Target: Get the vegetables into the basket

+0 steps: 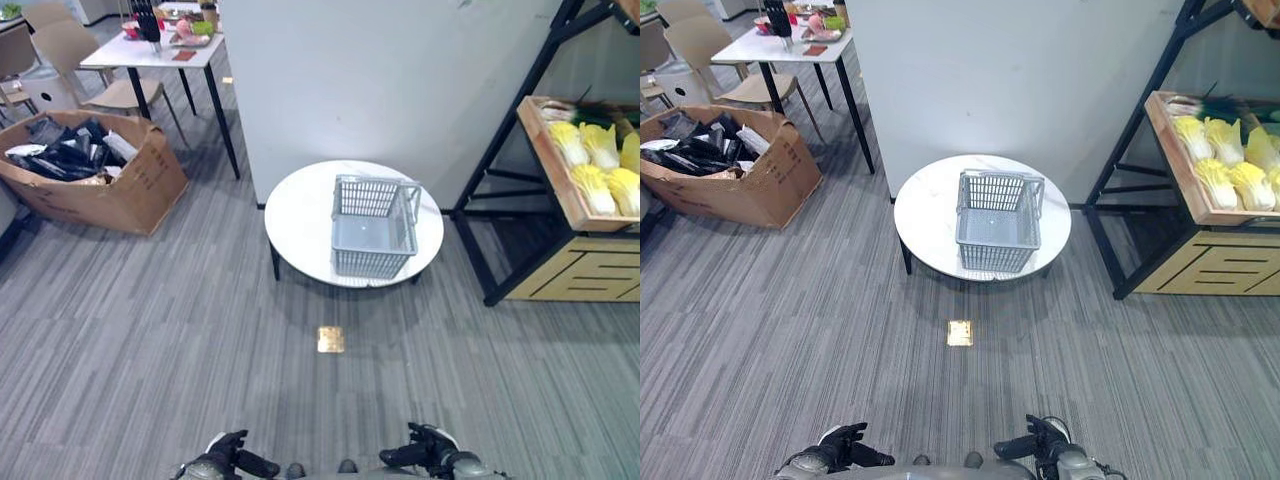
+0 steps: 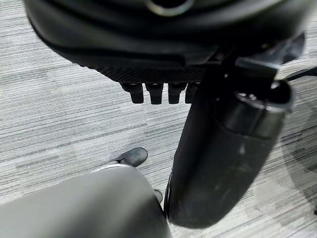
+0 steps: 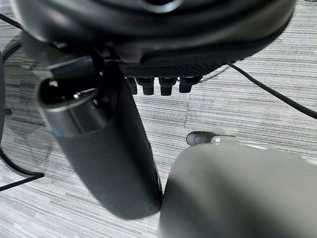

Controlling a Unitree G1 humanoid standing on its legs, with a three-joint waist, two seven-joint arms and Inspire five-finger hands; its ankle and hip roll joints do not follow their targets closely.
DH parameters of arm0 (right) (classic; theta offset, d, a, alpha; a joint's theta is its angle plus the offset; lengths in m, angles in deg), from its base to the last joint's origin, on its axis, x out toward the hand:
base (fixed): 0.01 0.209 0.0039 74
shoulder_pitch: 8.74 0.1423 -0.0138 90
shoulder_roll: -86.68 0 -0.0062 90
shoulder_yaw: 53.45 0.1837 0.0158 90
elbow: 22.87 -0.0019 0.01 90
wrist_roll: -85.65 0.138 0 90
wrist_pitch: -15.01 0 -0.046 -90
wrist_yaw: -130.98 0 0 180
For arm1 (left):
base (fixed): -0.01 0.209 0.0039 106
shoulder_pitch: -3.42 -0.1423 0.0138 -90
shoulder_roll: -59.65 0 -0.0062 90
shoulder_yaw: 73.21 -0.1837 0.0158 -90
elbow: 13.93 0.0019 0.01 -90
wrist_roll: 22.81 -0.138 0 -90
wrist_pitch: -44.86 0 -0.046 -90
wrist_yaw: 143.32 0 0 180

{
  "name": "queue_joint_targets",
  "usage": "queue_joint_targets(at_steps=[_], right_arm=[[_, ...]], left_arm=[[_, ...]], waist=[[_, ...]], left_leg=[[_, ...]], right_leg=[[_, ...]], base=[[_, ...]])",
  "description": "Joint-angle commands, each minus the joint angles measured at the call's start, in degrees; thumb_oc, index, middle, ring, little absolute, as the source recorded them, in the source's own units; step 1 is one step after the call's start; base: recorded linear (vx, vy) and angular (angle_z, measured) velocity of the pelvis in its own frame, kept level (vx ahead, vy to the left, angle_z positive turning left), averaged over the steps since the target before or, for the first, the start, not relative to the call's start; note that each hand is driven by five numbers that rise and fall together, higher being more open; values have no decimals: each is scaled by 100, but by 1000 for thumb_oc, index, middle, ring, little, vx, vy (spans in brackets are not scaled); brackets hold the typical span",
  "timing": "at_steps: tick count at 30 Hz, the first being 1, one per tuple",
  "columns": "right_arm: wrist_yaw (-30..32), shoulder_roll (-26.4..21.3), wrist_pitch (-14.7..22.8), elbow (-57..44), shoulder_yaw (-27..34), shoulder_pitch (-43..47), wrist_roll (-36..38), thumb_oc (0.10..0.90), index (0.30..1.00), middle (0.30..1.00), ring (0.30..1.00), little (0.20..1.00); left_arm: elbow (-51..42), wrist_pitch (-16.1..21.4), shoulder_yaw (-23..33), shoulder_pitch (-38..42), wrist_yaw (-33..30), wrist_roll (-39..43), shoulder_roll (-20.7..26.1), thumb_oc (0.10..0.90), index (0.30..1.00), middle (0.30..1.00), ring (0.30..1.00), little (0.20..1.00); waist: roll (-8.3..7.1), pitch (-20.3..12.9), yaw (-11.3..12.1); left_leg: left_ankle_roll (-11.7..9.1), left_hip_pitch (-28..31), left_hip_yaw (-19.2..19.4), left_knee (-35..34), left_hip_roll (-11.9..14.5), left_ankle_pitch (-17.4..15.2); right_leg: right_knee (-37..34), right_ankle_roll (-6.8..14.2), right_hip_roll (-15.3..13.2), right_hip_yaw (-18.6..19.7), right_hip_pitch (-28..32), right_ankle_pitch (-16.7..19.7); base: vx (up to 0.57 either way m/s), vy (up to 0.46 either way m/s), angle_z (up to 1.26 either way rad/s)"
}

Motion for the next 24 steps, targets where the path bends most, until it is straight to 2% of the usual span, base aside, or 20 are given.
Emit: queue_joint_targets(at_steps=[1,4,7,9,11,16,20,22,24], right_arm=[[-53,-136,-49,195,-87,-53,194,900,1000,1000,1000,1000],[-52,-177,-33,142,-60,-42,273,900,1000,1000,1000,1000],[-7,-191,-11,194,-79,-48,224,900,1000,1000,1000,1000],[-1,-173,-22,225,-94,-116,186,900,1000,1000,1000,1000],[-2,-184,-18,254,-107,-127,196,900,1000,1000,1000,1000],[-20,-244,-25,306,-63,-152,263,900,1000,1000,1000,1000],[-20,-283,-7,273,-84,-164,316,900,1000,1000,1000,1000],[-9,-308,-10,265,-72,-178,349,900,1000,1000,1000,1000],[-27,-370,-22,300,-58,-198,297,900,1000,1000,1000,1000]], left_arm=[[26,54,-20,-11,31,126,144,900,1000,1000,1000,1000],[31,70,-21,-14,47,136,166,900,1000,1000,1000,1000],[55,72,-84,46,54,116,163,900,1000,1000,1000,1000],[105,72,-85,39,49,79,148,900,1000,1000,1000,1000],[121,69,-78,23,38,88,131,900,1000,1000,1000,1000],[147,45,-111,-13,58,50,80,900,1000,1000,1000,1000],[104,24,-146,6,35,83,35,900,1000,1000,1000,1000],[64,33,-132,39,24,116,27,900,1000,1000,1000,1000],[10,40,-116,116,39,205,29,900,1000,1000,1000,1000]], waist=[[-235,42,101],[-243,90,42],[-278,133,-77],[-306,84,-82],[-292,9,-80],[-224,-113,-77],[-152,-108,-127],[-155,-72,-139],[-217,44,-107]], left_leg=[[-219,160,89,40,-19,-339],[-255,260,-38,40,-21,-405],[-270,363,-241,40,-29,-486],[-297,404,-267,40,-14,-516],[-308,392,-274,40,4,-518],[-373,430,-366,40,116,-510],[-476,553,-492,40,311,-457],[-541,429,-544,419,363,-384],[-761,-41,-524,1388,263,-50]], right_leg=[[342,977,-883,316,-498,877],[-116,867,-807,241,-700,909],[-539,851,-671,389,-924,1099],[-757,819,-727,373,-726,1042],[-929,745,-653,475,-516,982],[-922,597,-510,467,-330,793],[-655,442,-346,378,-329,504],[-589,350,-303,368,-287,408],[-628,266,-356,263,-129,426]], base=[[130,34,4],[120,-4,16],[127,-31,18],[75,-51,45],[88,-83,57],[98,-96,22],[91,-126,10],[63,-121,9],[-3,-109,28]])
